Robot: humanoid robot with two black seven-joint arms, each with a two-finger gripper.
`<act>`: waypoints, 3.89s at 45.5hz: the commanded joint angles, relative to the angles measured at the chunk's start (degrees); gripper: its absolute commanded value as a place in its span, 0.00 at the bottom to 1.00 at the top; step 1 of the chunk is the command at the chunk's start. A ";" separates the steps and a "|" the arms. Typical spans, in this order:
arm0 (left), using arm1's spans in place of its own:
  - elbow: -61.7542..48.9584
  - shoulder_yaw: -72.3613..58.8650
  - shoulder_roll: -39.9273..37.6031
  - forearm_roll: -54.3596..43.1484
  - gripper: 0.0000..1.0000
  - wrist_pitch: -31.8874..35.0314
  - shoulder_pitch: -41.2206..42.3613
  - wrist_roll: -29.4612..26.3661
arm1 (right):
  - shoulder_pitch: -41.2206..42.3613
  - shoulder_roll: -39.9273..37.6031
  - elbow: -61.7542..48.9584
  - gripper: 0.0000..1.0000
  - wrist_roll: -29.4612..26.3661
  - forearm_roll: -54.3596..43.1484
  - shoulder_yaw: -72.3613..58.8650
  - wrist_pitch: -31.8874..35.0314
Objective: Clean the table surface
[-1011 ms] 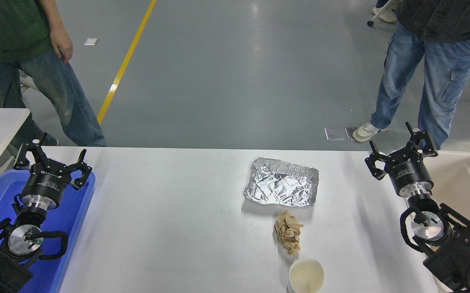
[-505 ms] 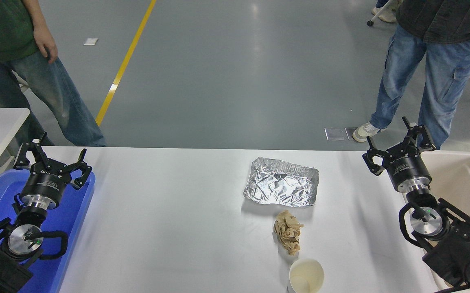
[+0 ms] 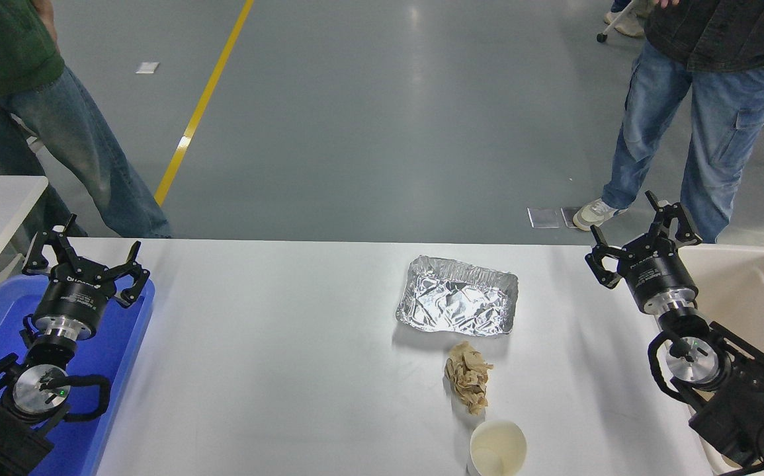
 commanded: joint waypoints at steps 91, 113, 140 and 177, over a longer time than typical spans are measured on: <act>-0.01 0.00 0.00 0.00 1.00 -0.09 0.07 0.00 | 1.90 -27.42 57.85 1.00 -14.33 -52.82 -19.82 -15.92; -0.01 0.00 0.00 0.00 1.00 -0.09 -0.02 0.00 | 7.61 -32.08 61.90 1.00 -14.07 -67.50 -28.87 -8.89; -0.01 0.00 0.00 0.00 1.00 -0.09 0.07 0.00 | 6.91 -35.25 63.83 1.00 -10.64 -79.82 -28.70 -8.62; -0.01 0.00 0.00 0.00 1.00 -0.09 0.07 0.00 | 4.27 -38.50 67.70 1.00 -10.91 -94.32 -29.40 -9.94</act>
